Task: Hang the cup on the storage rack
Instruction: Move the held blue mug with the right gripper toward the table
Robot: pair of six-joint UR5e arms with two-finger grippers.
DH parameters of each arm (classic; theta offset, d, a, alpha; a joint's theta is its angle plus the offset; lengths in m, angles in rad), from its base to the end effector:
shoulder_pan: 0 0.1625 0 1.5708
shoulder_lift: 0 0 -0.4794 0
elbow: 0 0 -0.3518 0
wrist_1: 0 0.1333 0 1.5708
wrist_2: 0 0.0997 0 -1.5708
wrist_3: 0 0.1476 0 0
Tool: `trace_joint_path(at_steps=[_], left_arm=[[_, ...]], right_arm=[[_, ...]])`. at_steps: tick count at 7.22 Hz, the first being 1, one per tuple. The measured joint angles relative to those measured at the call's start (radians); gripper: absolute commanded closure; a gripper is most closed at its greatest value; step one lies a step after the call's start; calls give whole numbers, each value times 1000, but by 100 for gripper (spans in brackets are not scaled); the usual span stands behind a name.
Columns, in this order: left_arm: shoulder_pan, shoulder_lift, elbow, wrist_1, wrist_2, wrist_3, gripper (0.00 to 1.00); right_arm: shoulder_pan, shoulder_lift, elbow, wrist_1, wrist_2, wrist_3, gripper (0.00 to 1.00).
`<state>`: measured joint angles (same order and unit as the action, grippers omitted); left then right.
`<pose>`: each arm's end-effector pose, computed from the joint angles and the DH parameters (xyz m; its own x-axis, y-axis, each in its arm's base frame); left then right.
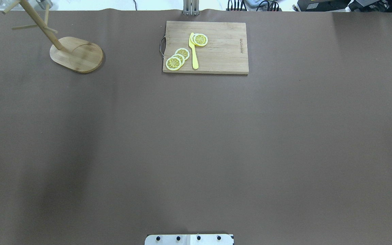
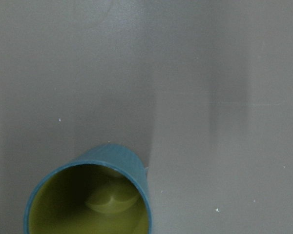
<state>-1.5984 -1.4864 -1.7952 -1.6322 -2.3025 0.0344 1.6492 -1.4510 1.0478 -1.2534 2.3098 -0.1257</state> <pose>-0.0465 -0.4265 0.6788 0.7479 0.1467 -0.6474 0.0013 0.9749 0.2224 0.0707 -0.4668 0.8937 0.7364 -0.0100 0.6765 0.0144 0.9999 -0.0009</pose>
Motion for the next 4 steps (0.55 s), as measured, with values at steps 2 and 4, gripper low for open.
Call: trace_joint_path(at_steps=[2,4], left_arm=[[0,0,0,0,1,-1,1],[0,-2,2,0,1,-1,1]], right_arm=[[-7,23,-31,1,-1,7,0],[-14,36,-55,1,-1,9,4]])
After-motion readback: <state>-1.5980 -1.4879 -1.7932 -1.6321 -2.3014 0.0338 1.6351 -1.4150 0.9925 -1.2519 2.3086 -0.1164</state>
